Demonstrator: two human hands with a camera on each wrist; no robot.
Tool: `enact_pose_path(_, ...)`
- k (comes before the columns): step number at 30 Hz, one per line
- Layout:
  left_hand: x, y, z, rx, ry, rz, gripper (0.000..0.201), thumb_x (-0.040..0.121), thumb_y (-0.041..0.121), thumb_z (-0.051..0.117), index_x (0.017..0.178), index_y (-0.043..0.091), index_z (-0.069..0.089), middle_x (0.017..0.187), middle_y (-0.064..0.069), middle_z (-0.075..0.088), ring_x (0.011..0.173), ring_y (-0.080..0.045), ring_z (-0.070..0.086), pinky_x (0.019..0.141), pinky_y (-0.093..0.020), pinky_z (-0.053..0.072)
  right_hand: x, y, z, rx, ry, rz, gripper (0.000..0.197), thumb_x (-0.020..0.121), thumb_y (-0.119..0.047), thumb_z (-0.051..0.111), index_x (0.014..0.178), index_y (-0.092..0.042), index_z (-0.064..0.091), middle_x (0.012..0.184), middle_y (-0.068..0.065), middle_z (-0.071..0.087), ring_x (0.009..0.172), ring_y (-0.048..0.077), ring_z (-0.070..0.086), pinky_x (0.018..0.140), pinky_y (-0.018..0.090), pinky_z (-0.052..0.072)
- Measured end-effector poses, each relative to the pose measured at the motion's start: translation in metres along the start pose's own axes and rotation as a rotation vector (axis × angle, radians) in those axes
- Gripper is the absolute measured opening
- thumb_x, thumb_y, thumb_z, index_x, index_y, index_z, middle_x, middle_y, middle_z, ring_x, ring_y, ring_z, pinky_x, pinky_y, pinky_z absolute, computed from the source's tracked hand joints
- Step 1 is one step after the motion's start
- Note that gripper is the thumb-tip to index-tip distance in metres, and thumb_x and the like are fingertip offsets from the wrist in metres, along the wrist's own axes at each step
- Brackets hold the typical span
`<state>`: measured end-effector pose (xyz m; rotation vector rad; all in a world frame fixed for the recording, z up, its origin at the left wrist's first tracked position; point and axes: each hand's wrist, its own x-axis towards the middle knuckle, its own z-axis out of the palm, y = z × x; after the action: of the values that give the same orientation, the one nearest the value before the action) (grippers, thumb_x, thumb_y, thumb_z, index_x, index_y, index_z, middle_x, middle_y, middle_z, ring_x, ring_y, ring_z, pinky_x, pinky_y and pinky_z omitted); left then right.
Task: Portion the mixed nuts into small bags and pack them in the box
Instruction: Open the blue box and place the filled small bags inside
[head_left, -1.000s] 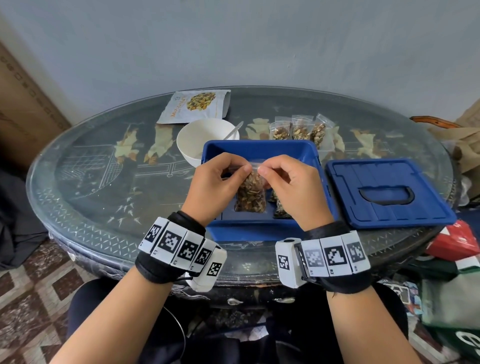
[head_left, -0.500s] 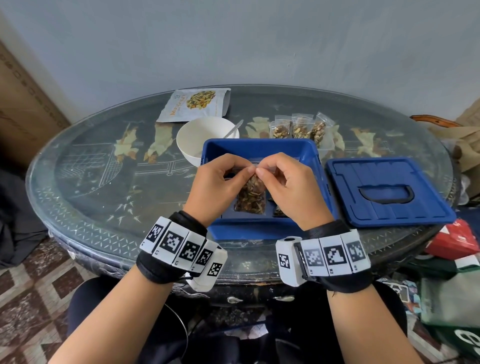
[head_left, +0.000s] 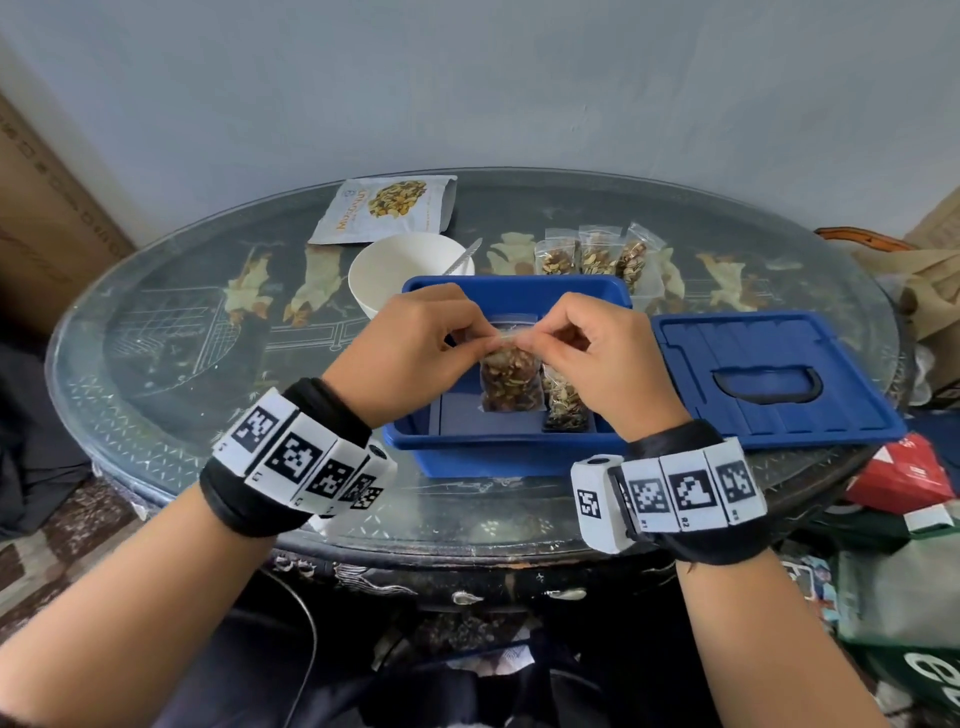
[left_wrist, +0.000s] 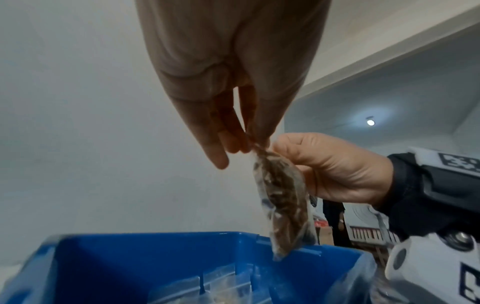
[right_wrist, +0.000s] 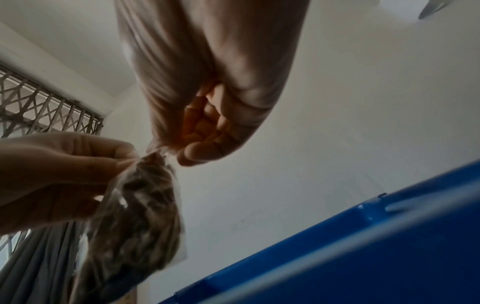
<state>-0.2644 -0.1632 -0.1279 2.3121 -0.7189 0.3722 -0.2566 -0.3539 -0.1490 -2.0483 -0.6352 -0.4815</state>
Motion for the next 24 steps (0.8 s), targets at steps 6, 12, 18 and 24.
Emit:
enact_pose_path(6, 0.016, 0.001, -0.015, 0.105, -0.137, 0.079, 0.018, 0.08, 0.018, 0.059, 0.076, 0.004, 0.069, 0.069, 0.006, 0.052, 0.058, 0.002, 0.043, 0.062, -0.004, 0.035, 0.008, 0.001, -0.005, -0.01, -0.035, 0.035, 0.024, 0.078, -0.02, 0.074, 0.067, -0.001, 0.064, 0.061, 0.004, 0.062, 0.064, 0.019, 0.056, 0.053, 0.017, 0.042)
enact_pose_path(12, 0.032, -0.004, -0.019, 0.095, -0.192, 0.051, 0.01, 0.081, 0.013, 0.069, 0.075, 0.006, 0.07, 0.065, 0.014, 0.053, 0.056, 0.0, 0.05, 0.062, -0.004, 0.038, 0.014, 0.005, -0.012, -0.008, -0.105, 0.088, 0.019, 0.079, -0.019, 0.072, 0.069, -0.003, 0.069, 0.061, 0.005, 0.066, 0.059, 0.019, 0.059, 0.055, 0.025, 0.047)
enact_pose_path(18, 0.055, -0.001, -0.019, 0.092, -0.41, -0.081, 0.011, 0.085, 0.02, 0.065, 0.089, 0.012, 0.071, 0.081, 0.001, 0.069, 0.073, -0.006, 0.061, 0.07, -0.018, 0.046, 0.025, 0.007, -0.027, 0.005, -0.25, 0.19, 0.013, 0.082, -0.02, 0.07, 0.079, -0.007, 0.07, 0.067, -0.001, 0.066, 0.061, 0.01, 0.06, 0.054, 0.013, 0.045)
enact_pose_path(24, 0.093, 0.0, -0.001, 0.335, -0.7, -0.1, 0.008, 0.087, 0.02, 0.058, 0.091, 0.016, 0.064, 0.08, 0.007, 0.06, 0.073, -0.007, 0.052, 0.061, -0.015, 0.035, 0.055, 0.02, -0.065, -0.147, -0.398, 0.265, 0.022, 0.089, -0.028, 0.06, 0.109, -0.021, 0.067, 0.083, -0.013, 0.066, 0.071, 0.0, 0.064, 0.069, 0.01, 0.05)
